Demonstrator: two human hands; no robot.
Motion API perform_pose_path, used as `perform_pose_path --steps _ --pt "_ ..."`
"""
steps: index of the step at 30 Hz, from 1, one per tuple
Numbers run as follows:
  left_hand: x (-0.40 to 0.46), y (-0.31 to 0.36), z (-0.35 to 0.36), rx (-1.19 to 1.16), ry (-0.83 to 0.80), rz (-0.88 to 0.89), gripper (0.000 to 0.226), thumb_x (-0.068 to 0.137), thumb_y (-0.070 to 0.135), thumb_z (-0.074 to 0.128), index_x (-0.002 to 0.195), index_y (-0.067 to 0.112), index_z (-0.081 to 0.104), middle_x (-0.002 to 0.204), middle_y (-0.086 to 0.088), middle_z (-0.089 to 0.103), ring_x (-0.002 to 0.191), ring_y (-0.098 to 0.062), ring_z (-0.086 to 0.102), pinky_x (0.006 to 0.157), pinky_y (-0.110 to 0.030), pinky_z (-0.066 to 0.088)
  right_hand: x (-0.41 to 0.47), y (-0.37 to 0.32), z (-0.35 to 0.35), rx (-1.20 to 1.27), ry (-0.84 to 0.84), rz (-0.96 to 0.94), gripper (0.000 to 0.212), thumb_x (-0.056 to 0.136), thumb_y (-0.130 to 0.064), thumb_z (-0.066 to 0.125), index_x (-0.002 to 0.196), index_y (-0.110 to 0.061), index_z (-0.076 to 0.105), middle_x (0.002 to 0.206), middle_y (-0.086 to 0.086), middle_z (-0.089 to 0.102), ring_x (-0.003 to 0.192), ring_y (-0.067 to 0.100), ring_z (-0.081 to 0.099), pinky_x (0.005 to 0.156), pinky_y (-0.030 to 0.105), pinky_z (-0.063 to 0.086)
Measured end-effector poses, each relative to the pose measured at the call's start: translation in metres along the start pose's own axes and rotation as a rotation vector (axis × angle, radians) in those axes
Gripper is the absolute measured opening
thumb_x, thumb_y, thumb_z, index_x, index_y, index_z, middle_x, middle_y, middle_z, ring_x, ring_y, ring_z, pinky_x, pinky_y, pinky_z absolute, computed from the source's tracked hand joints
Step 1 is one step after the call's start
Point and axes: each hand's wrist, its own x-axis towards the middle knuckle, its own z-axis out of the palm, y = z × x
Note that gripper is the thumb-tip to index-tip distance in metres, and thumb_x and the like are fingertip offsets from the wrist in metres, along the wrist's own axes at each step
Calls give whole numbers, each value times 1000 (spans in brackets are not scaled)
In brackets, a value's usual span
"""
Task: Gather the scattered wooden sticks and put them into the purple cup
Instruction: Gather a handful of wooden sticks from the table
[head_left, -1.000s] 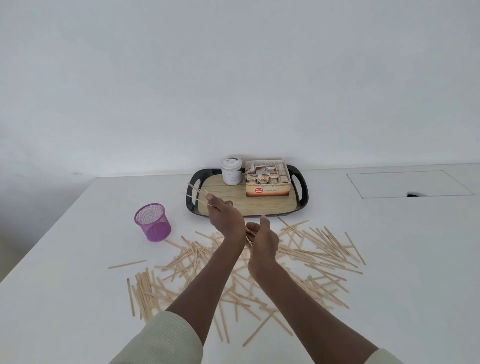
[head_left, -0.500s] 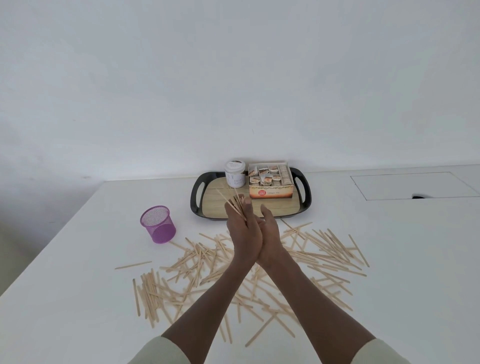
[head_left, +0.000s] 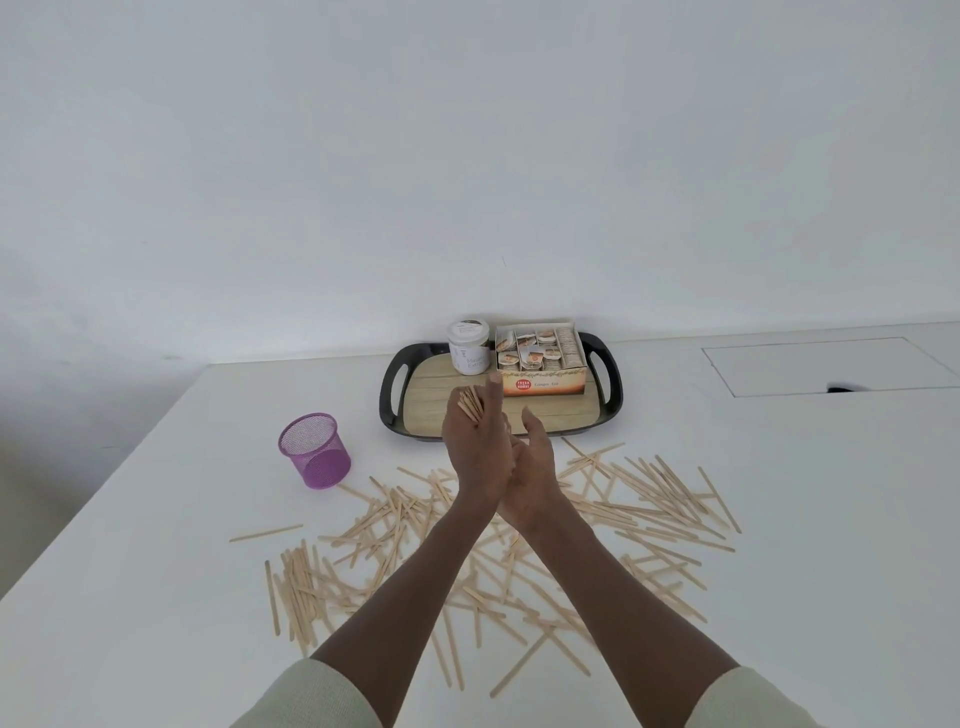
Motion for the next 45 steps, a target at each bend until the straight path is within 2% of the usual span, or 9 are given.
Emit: perform_pose_path --steps 3,7,13,16,21,27,35,42,45 --pt "-1 -3 2 -36 -51 -73 36 80 50 73 66 20 58 52 5 56 50 -9 54 54 -23 49 1 0 2 42 -10 -17 52 97 -55 44 103 -11 69 92 9 75 87 25 75 72 35 60" --pt "2 -15 2 -78 -129 -240 46 74 53 76 52 19 53 49 -1 49 52 -15 51 62 -35 55 2 -3 12 -83 -66 -53 52 97 -55 47 83 -13 73 72 0 67 71 14 70 66 29 57" --pt "8 -21 -7 -32 -81 -239 26 72 30 60 50 19 54 51 2 51 52 -11 50 56 -32 48 4 -7 13 -300 -13 -90 42 97 -40 56 112 -3 70 97 10 73 95 21 71 88 35 56" --pt "9 -23 -18 26 -73 -162 21 77 23 59 59 11 61 56 0 58 54 -9 53 53 -28 48 7 -23 18 -572 8 -273 35 99 -29 57 105 2 72 95 15 75 91 23 71 84 33 56" --pt "16 -36 -34 248 -45 -38 44 82 9 59 51 19 30 40 12 27 42 -7 25 41 -21 24 8 -52 41 -1368 -100 -517 22 90 -31 70 101 -13 77 88 -3 76 79 5 65 76 22 53" --pt "25 -53 -51 406 -97 96 44 88 17 61 50 21 39 39 10 42 43 -9 35 43 -19 28 14 -46 62 -1993 -276 -585 24 84 -22 77 108 -17 76 96 -4 77 92 4 69 79 11 49" --pt "31 -64 -84 417 -143 59 29 72 44 50 51 28 40 41 13 50 38 -5 41 38 -15 30 20 -11 77 -2071 -364 -505 8 79 -7 77 83 -13 79 72 -3 75 69 9 71 71 31 61" --pt "44 -71 -122 556 -133 74 35 74 46 50 53 23 35 44 10 48 44 -8 41 43 -17 34 32 21 85 -2062 -287 -505 8 79 -1 75 80 -6 79 63 -4 70 56 -1 65 52 8 46" --pt "52 -79 -147 585 -81 16 34 78 41 69 61 21 48 47 10 49 44 -7 43 44 -16 33 42 28 93 -2053 -235 -558 3 79 -6 77 80 -7 80 65 5 73 58 9 66 56 16 52"
